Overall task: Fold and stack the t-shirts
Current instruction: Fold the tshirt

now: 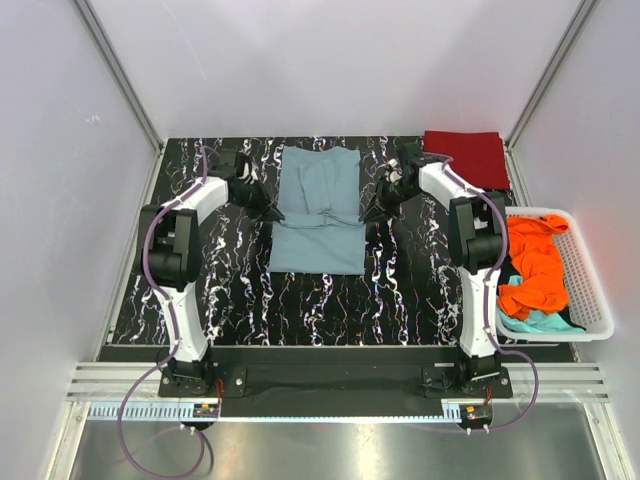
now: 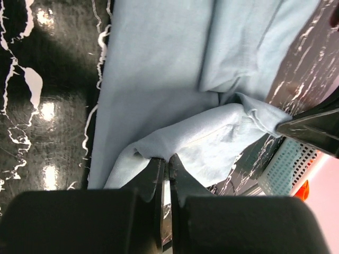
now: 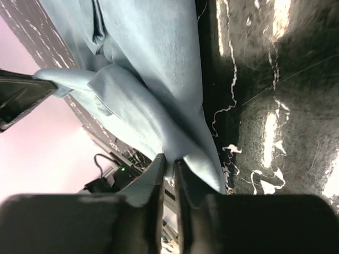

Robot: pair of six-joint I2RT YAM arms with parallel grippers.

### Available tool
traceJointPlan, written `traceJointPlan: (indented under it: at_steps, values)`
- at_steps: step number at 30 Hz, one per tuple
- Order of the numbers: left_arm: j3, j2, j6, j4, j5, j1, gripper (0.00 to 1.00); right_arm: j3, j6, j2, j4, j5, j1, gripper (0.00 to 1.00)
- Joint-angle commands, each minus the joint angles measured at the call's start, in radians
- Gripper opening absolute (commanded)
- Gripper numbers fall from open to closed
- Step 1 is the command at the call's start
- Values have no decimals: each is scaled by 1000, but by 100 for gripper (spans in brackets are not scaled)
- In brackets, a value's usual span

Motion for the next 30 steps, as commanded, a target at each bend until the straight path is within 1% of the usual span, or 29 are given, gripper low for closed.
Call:
traceJointPlan:
  at_steps: [1,4,5,6,8,9,10,11,12,15,16,17,18,19,20,21,23,25,26,27,28,29,30]
  values:
    - [53,9,7,27,22,8,7,70,-25,20,-17,-63,-19,22]
    - [78,29,24,21,-2,16,22,132,-23,79,-19,-90,-36,37]
    - [88,35,32,18,-5,19,25,158,-29,93,-28,-95,-43,42]
    - [125,38,44,-5,-4,24,31,190,-35,105,-69,-75,-51,44]
    - [186,32,105,-71,-45,24,32,303,-80,135,-140,-40,-77,48]
    - [237,16,130,-114,-61,24,34,342,-101,139,-216,0,-83,51]
    - [249,-26,170,-125,-76,22,36,404,-124,137,-253,30,-83,54]
    - [250,-56,185,-133,-91,24,38,422,-156,120,-284,53,-83,56]
    - [239,-81,199,-139,-90,22,39,422,-164,105,-306,72,-83,60]
    - [136,-167,205,-130,-35,14,40,327,-175,15,-292,78,-79,63]
    - [103,-184,211,-124,-13,7,40,252,-175,-11,-280,81,-74,64]
    - [36,-210,215,-111,37,-15,39,209,-169,-62,-264,86,-64,64]
    - [1,-221,215,-78,60,-28,38,115,-157,-91,-216,87,-57,63]
    - [-32,-231,207,-61,73,-42,36,65,-126,-145,-185,84,-47,58]
    - [-90,-251,199,-44,76,-74,36,22,-111,-166,-121,81,-21,56]
    - [-115,-256,189,-7,74,-90,36,-48,-95,-185,-94,83,-5,55]
    - [-167,-258,149,30,79,-136,35,-96,-63,-214,-38,118,33,50]
    - [-186,-242,120,74,76,-162,35,-141,-29,-223,-5,146,91,44]
    - [-195,-238,110,91,74,-180,35,-150,-17,-223,28,172,108,35]
    - [-197,-213,103,120,79,-186,35,-162,-5,-222,42,184,140,32]
    - [-197,-198,92,133,85,-187,35,-164,17,-213,59,193,151,30]
    - [-185,-181,89,139,85,-188,34,-164,24,-202,82,202,160,26]
    - [-174,-158,89,148,88,-187,34,-152,30,-191,90,207,167,25]
